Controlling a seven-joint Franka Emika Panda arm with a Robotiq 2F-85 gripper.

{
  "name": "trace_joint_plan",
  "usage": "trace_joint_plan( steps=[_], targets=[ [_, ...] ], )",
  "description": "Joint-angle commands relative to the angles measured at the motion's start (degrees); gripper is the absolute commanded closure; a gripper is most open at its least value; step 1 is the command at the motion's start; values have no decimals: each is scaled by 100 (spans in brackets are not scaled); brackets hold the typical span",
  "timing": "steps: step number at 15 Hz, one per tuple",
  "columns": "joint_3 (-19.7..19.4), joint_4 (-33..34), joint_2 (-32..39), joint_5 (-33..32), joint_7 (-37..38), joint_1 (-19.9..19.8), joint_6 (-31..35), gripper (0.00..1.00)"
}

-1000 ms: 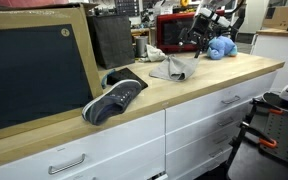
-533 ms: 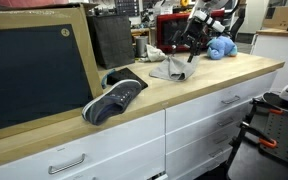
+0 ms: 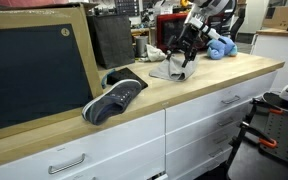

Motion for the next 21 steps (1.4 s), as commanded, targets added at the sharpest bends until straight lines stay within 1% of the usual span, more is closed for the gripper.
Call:
trace_joint_plan(
  steps=[1, 3, 9, 15, 21],
  targets=[
    [44, -17, 222, 382, -513, 27, 532, 0],
    [23, 38, 399, 370, -585, -13, 752, 0],
    [-26, 47, 750, 176, -405, -148, 1149, 0],
    [-15, 88, 809, 190, -353, -224, 1131, 0],
    [-97, 146, 723, 30, -89, -257, 1037, 0]
  ],
)
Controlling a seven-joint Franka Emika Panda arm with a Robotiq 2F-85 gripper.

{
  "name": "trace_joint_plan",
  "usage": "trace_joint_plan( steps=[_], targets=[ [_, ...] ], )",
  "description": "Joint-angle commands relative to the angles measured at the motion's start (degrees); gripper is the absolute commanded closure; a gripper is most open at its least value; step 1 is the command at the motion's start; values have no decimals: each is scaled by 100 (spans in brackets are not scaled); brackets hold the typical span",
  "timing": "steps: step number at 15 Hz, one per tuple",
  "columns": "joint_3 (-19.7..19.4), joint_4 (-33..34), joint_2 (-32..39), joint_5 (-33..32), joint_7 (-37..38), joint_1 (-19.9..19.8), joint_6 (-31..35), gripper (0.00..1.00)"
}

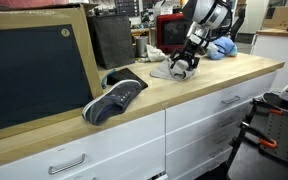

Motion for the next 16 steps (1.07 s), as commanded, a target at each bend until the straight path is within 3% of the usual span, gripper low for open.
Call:
trace_joint_plan(
  steps=[1, 16],
  targets=[
    [-70, 80, -21, -140, 216, -39, 23, 0],
    [244, -53, -75, 705, 137, 102, 147, 0]
  ],
)
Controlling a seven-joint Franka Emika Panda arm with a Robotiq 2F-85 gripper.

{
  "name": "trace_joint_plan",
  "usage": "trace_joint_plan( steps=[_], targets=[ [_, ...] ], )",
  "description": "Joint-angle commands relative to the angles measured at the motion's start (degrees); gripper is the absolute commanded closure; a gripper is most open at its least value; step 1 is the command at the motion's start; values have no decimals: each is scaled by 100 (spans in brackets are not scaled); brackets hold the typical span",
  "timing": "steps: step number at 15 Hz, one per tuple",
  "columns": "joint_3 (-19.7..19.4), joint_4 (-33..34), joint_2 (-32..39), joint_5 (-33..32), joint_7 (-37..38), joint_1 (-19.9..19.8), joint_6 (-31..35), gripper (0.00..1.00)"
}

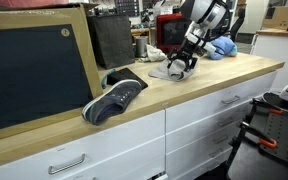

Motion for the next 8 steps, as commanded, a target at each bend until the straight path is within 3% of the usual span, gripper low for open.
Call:
trace_joint_plan(
  steps=[1, 2, 8],
  targets=[
    [98, -61, -68, 372, 34, 108, 137, 12],
    [106, -46, -56, 425, 15, 120, 143, 26],
    [68, 0, -46, 516, 1, 119, 125, 71]
  ],
)
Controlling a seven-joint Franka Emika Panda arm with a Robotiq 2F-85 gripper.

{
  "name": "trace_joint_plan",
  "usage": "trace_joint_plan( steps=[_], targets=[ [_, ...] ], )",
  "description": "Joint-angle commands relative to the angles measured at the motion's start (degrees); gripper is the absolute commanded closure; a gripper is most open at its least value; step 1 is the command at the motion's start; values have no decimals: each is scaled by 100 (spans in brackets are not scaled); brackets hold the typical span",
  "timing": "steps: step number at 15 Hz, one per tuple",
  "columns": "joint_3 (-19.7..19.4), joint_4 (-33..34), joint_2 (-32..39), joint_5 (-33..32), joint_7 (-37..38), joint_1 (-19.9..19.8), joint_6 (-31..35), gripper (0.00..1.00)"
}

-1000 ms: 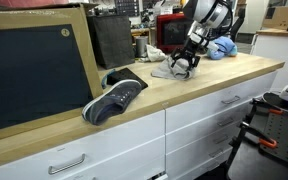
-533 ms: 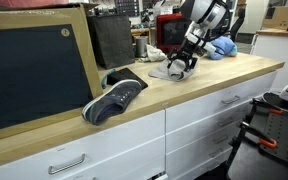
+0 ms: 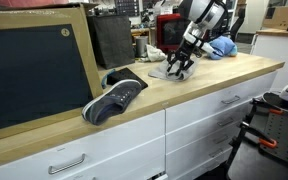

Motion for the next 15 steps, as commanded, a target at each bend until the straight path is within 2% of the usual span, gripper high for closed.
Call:
trace_joint_plan(
  steps=[1, 3, 4, 10, 15],
  targets=[
    [-10, 4, -52, 197, 3, 26, 90, 80],
    [-27, 5, -93, 185, 11, 10, 51, 95],
    [-33, 4, -129, 187, 5, -1, 24, 99],
    [7, 47, -331, 262, -12, 20, -77, 99],
    [162, 138, -506, 469, 49, 223, -66, 99]
  ],
)
